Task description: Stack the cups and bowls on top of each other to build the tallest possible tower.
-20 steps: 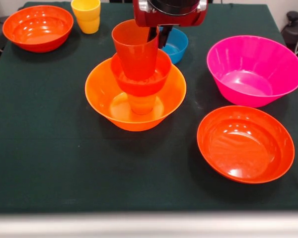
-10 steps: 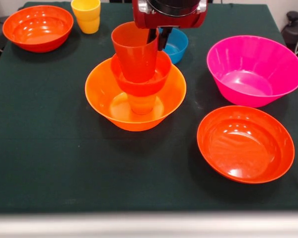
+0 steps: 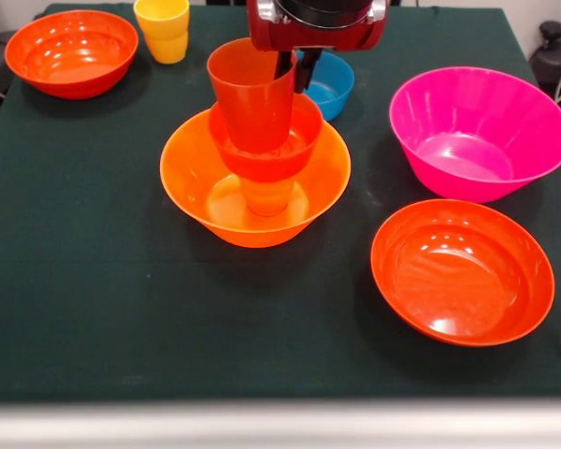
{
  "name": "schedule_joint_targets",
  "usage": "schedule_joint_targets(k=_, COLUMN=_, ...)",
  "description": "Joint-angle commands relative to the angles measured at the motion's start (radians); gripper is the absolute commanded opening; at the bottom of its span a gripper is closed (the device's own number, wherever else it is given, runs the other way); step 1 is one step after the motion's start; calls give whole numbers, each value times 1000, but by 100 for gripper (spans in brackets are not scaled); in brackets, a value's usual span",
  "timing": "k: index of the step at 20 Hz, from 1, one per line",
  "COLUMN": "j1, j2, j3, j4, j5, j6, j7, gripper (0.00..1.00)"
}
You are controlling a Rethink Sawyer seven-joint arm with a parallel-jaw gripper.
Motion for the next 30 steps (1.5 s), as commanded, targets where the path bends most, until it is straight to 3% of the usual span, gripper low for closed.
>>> schedule_joint_targets(k=1, j1=30, j2=-12, j3=37, j4=97, j5=20, j6=-55, j7=170, gripper=0)
schedule_joint_targets(k=30, j1=44, j2=3, j3=7, j4=92, j5=40, j6=-87, j7=146, gripper=0)
